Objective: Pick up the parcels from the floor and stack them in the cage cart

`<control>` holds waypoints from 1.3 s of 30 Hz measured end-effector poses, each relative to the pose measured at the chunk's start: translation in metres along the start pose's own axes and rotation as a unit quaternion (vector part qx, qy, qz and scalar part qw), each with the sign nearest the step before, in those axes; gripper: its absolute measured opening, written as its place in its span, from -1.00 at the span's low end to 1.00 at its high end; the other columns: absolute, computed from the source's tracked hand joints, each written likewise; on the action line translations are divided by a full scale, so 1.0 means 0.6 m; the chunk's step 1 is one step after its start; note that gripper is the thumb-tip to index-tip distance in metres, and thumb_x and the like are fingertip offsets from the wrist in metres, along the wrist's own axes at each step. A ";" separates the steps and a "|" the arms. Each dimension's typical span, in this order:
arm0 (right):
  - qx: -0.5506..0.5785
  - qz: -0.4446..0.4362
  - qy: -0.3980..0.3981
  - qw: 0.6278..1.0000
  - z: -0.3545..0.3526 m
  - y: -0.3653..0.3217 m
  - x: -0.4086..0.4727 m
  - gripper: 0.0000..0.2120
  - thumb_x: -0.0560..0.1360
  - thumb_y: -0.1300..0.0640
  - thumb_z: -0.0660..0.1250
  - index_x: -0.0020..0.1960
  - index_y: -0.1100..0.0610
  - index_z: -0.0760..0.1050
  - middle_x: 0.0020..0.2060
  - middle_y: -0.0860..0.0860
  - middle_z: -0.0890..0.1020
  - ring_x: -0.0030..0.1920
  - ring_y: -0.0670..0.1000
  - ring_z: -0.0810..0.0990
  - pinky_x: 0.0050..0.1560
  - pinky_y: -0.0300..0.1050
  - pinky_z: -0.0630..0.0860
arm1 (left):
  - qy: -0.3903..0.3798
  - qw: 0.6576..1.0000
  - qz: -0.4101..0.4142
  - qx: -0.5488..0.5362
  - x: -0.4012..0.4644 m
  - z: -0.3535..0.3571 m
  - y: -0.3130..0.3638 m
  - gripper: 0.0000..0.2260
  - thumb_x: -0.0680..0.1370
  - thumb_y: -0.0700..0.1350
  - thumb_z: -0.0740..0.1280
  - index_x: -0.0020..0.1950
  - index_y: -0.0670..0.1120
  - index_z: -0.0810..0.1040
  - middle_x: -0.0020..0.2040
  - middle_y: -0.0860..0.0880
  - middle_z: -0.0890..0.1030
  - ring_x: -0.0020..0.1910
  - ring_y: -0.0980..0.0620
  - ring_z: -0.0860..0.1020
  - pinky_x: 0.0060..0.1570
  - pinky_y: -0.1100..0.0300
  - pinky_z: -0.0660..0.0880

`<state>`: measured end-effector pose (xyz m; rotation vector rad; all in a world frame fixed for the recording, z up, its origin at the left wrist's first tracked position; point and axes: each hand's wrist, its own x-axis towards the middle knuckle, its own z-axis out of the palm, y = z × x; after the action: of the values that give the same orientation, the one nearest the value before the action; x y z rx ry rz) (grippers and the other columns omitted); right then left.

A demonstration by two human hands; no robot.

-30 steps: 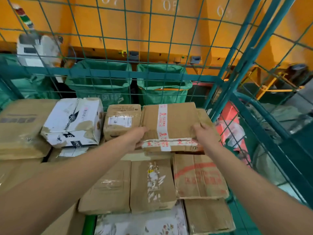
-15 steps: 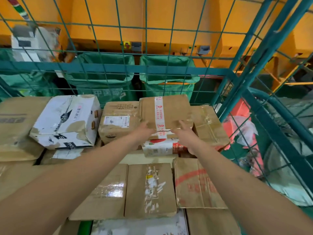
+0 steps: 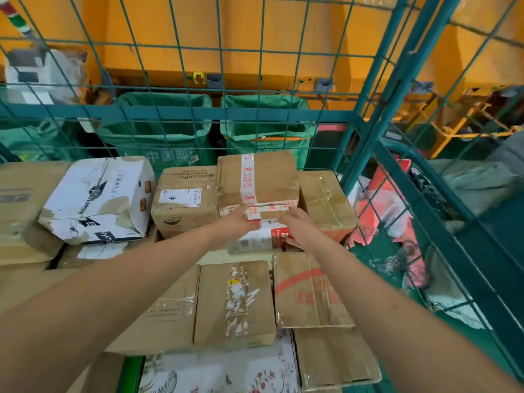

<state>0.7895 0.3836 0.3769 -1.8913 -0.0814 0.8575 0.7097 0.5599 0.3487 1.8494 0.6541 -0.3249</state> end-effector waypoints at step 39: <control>0.333 -0.004 0.303 0.893 0.148 0.474 -0.883 -0.52 0.66 -0.13 0.27 0.50 0.05 0.41 0.35 0.04 0.56 0.37 0.07 0.52 0.12 -0.08 0.52 | -0.314 0.934 0.124 -0.113 -0.701 0.334 -0.159 -0.76 0.65 0.06 0.36 0.32 0.16 0.50 0.37 0.00 0.58 0.09 0.05 0.62 0.04 0.12 0.53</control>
<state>0.2552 0.0954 0.4006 -1.4090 0.5271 0.1955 0.3308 0.2803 0.4173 1.4653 0.0115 -0.6094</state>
